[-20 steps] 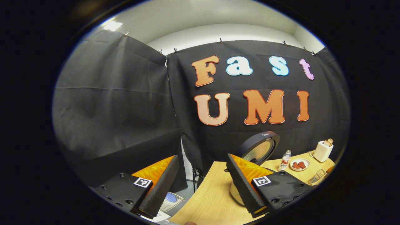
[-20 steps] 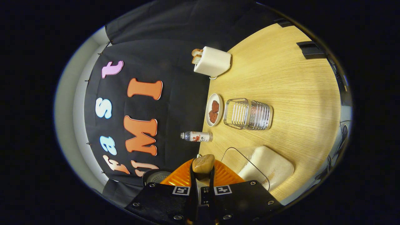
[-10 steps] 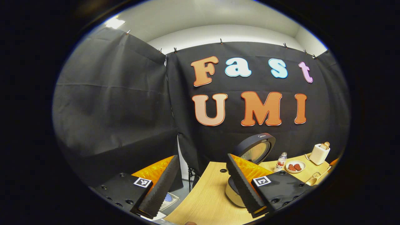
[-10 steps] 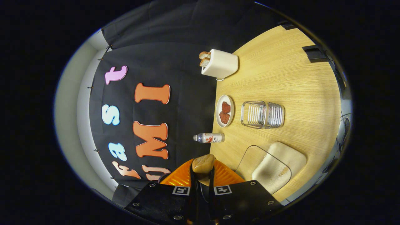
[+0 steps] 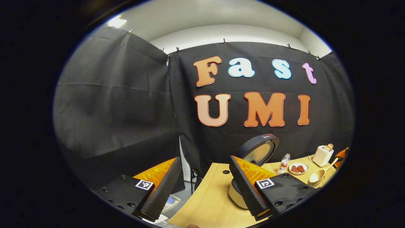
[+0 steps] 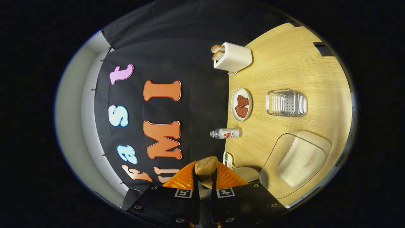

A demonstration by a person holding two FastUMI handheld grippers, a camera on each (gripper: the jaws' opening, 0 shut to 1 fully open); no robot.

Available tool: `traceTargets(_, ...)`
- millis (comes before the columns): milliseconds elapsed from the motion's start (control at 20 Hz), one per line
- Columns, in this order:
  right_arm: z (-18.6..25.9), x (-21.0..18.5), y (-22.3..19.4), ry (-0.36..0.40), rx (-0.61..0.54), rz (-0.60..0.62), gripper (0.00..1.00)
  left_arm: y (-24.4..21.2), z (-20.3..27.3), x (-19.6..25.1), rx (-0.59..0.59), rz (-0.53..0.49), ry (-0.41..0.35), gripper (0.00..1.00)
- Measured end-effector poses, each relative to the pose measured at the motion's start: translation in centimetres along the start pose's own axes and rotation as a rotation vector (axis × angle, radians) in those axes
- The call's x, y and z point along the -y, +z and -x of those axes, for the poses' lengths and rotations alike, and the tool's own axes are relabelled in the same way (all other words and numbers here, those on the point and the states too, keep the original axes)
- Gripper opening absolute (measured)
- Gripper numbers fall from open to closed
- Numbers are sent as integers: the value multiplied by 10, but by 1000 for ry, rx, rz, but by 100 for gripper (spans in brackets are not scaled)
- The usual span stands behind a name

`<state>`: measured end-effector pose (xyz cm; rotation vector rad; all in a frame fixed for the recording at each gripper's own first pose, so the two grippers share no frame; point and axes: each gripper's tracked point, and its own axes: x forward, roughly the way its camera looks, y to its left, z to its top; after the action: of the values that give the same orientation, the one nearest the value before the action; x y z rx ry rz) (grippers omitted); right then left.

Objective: Close the left gripper, press the button to open the rice cooker; take a wooden spoon from the chopstick holder with the right hand, scoop a spoonful of rice and pour it into the rice cooker, then put the wooden spoon back into the chopstick holder.

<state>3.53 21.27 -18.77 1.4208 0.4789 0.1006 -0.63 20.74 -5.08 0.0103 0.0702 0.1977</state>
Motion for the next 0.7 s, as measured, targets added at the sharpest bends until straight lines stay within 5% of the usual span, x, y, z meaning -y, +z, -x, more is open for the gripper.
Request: traceTargets(700,-92,-80,-76,27,-111,72,14,-8,-1,8,-13,-1,-47,100)
